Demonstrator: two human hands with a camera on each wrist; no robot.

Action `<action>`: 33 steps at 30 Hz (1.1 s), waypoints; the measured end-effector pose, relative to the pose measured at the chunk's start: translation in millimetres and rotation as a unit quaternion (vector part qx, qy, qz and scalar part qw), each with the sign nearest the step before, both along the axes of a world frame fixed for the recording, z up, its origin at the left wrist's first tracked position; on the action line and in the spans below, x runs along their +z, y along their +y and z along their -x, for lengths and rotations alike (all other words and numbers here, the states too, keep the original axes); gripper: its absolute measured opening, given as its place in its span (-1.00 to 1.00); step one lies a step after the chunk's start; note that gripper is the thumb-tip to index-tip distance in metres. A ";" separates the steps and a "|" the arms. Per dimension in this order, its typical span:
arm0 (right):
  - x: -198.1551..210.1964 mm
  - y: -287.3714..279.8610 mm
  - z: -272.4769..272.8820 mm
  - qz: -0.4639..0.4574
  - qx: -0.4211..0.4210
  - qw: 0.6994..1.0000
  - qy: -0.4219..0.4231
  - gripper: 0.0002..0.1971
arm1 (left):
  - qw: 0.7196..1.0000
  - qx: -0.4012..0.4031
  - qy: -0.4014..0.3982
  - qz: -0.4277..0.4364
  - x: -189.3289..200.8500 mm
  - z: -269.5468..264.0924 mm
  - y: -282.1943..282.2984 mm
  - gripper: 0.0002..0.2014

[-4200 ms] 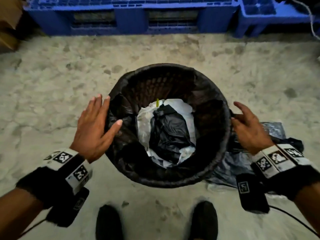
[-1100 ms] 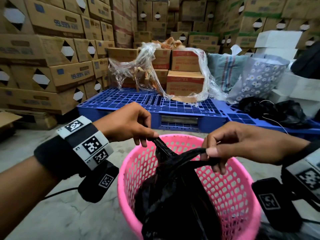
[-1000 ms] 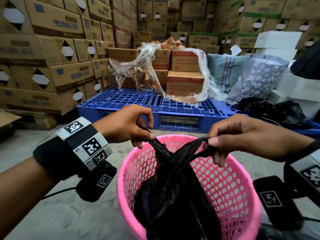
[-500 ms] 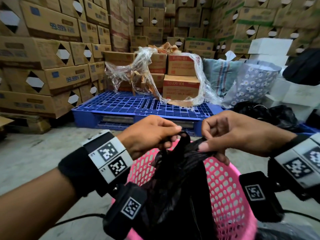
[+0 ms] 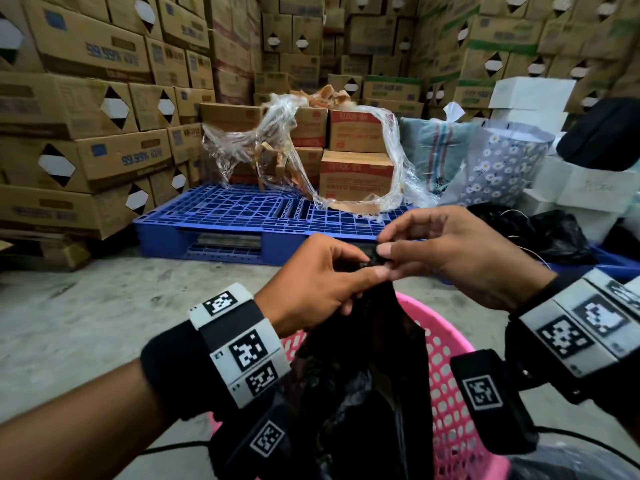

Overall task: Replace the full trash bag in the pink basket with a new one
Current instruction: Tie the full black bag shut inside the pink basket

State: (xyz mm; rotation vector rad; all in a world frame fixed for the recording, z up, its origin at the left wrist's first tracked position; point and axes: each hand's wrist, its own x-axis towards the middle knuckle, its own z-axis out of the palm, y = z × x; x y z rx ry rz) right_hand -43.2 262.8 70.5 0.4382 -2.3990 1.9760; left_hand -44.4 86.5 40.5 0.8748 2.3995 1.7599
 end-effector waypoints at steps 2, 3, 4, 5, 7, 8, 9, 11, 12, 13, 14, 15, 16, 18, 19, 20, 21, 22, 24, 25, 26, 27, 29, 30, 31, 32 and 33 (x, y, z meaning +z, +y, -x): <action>-1.1 5.0 3.5 -0.033 -0.012 0.999 -0.006 -0.78 | 1.000 0.012 0.019 0.010 1.9 6.5 -7.5 -0.69; -2.3 6.8 3.0 -0.090 0.006 0.996 -0.010 -0.73 | 1.000 0.012 0.019 0.014 2.7 8.9 -11.8 -0.69; -5.1 7.0 1.6 -0.159 0.042 0.986 -0.015 -0.69 | 1.000 0.007 0.016 0.019 3.5 9.9 -15.3 -0.70; -9.1 4.3 -2.3 -0.225 0.086 0.970 -0.024 -0.71 | 1.000 0.000 0.011 0.025 3.9 10.1 -18.4 -0.70; -22.0 -6.0 -8.9 -0.319 0.131 0.939 -0.018 -0.86 | 0.999 -0.010 -0.002 0.042 3.8 9.5 -23.2 -0.70; -27.8 -11.4 -10.2 -0.346 0.118 0.931 0.013 -0.86 | 0.999 -0.011 -0.009 0.052 2.5 9.2 -26.1 -0.70; -31.2 -15.5 -11.3 -0.372 0.089 0.923 0.049 -0.82 | 0.998 -0.008 -0.019 0.062 0.1 9.9 -29.5 -0.70; -31.9 -17.1 -11.9 -0.419 0.018 0.900 0.122 -0.82 | 0.995 0.002 -0.052 0.090 -5.9 11.3 -36.1 -0.67; -31.9 -15.8 -13.2 -0.426 0.004 0.891 0.157 -0.86 | 0.991 0.002 -0.078 0.107 -9.4 11.2 -38.0 -0.63; -31.8 -15.0 -15.3 -0.425 0.014 0.886 0.185 -0.89 | 0.987 -0.002 -0.101 0.124 -12.5 10.7 -39.6 -0.60; -32.4 -14.9 -17.1 -0.419 0.038 0.884 0.202 -0.91 | 0.983 -0.009 -0.120 0.138 -14.9 9.8 -40.8 -0.60; -32.2 -15.1 -20.0 -0.410 0.064 0.885 0.210 -0.93 | 0.980 -0.018 -0.131 0.148 -16.1 8.7 -41.6 -0.63; -32.6 -15.6 -21.2 -0.398 0.087 0.889 0.208 -0.96 | 0.979 -0.027 -0.134 0.153 -16.3 7.3 -42.3 -0.66; -33.5 -16.0 -20.9 -0.372 0.114 0.902 0.184 -0.94 | 0.979 -0.041 -0.121 0.156 -14.8 4.9 -43.3 -0.68; -33.3 -15.4 -20.0 -0.357 0.115 0.912 0.166 -0.93 | 0.981 -0.039 -0.105 0.156 -14.0 3.7 -42.7 -0.70; -33.3 -14.9 -18.2 -0.337 0.110 0.924 0.143 -0.93 | 0.984 -0.029 -0.082 0.156 -13.4 1.7 -42.2 -0.73; -33.4 -13.3 -16.7 -0.315 0.106 0.936 0.118 -0.94 | 0.986 -0.016 -0.048 0.160 -13.1 -0.9 -40.8 -0.76; -33.9 -11.3 -15.5 -0.289 0.102 0.947 0.094 -0.95 | 0.986 -0.001 -0.006 0.166 -13.0 -3.2 -39.1 -0.80; -33.9 -8.5 -15.1 -0.246 0.101 0.963 0.048 -0.96 | 0.982 0.015 0.064 0.177 -13.5 -6.5 -36.5 -0.86; -33.3 -7.8 -15.5 -0.235 0.101 0.966 0.034 -0.95 | 0.980 0.016 0.079 0.181 -13.7 -7.2 -35.7 -0.88; -33.2 -7.5 -14.8 -0.232 0.100 0.967 0.030 -0.92 | 0.979 0.014 0.078 0.186 -13.9 -7.1 -35.7 -0.89; -32.7 -7.4 -14.6 -0.241 0.095 0.965 0.037 -0.89 | 0.979 0.009 0.064 0.192 -14.1 -6.2 -35.3 -0.88; -32.0 -8.9 -13.5 -0.288 0.076 0.951 0.080 -0.89 | 0.980 -0.018 0.007 0.198 -13.8 -3.9 -35.5 -0.81; -31.9 -10.0 -13.6 -0.315 0.065 0.941 0.106 -0.91 | 0.980 -0.038 -0.025 0.194 -13.4 -2.4 -35.9 -0.78; -31.9 -11.2 -14.5 -0.334 0.058 0.933 0.125 -0.92 | 0.978 -0.061 -0.053 0.190 -12.7 -0.7 -36.6 -0.76; -32.1 -12.3 -16.2 -0.341 0.053 0.928 0.138 -0.91 | 0.975 -0.085 -0.078 0.189 -11.3 0.3 -36.6 -0.75; -32.4 -13.4 -17.9 -0.342 0.048 0.927 0.145 -0.90 | 0.971 -0.104 -0.101 0.188 -9.7 0.9 -36.6 -0.74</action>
